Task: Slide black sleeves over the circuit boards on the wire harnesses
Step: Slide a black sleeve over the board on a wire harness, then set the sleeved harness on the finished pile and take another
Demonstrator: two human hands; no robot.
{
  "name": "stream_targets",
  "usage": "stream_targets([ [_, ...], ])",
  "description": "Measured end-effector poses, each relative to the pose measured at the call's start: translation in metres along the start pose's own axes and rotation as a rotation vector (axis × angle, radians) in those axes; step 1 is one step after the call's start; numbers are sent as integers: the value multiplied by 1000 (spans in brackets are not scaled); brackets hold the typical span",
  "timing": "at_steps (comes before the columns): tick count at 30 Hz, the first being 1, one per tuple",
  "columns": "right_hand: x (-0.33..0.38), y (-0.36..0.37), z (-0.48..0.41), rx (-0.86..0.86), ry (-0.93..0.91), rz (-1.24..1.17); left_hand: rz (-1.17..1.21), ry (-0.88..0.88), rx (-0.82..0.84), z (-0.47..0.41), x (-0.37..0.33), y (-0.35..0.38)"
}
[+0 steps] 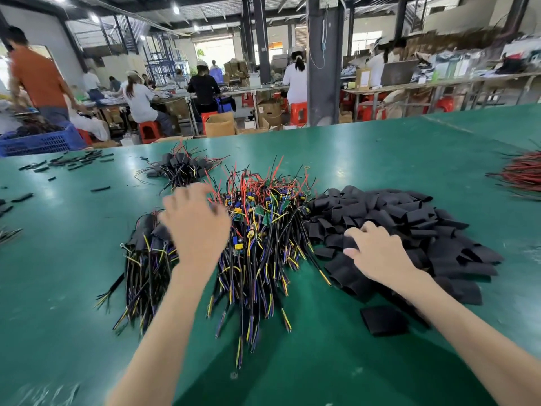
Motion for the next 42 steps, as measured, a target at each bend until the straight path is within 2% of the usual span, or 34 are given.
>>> stream_targets([
  [3,1,6,0,-22,-71,38,39,198,234,-4,-48,36],
  [6,0,7,0,-19,-134,43,-253,316,387,-10,-78,74],
  [8,-2,6,-1,-21,-135,-15,-431,360,441,-11,-86,91],
  [10,-2,6,-1,-32,-129,-42,-483,367,426,-10,-88,101],
  [13,2,2,-2,-122,-125,-73,-356,278,348,-8,-90,100],
  [16,8,-9,-1,-217,-204,-288,-130,160,307,-12,-95,87],
  [19,15,-18,5,-151,-315,-503,326,0,349,-23,-103,63],
  [22,17,-26,8,-31,-367,-571,828,-150,360,-38,-110,35],
  [23,16,-30,8,34,-378,-596,930,-162,341,-45,-111,27],
  [25,14,-35,9,199,-411,-629,945,-128,319,-57,-109,16],
  [28,11,-34,11,370,-445,-523,647,-66,482,-62,-106,14],
  [32,11,-30,11,388,-468,-437,584,-163,606,-55,-92,18],
  [35,11,-29,9,357,-487,-493,456,-109,496,-54,-84,21],
  [37,10,-27,8,343,-491,-472,558,-165,496,-53,-82,20],
  [39,9,-25,8,327,-503,-448,575,-171,415,-57,-79,18],
  [42,9,-24,7,301,-510,-445,892,-254,422,-62,-79,7],
])
Point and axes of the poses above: each hand's wrist, its own z-axis away from the middle knuckle, its own y-axis out of the palm, x = y × z, the point moved 1 cm from there along -z, towards the middle knuckle, and after that the axes turned 8 degrees about -y, right-handed, at the moved point
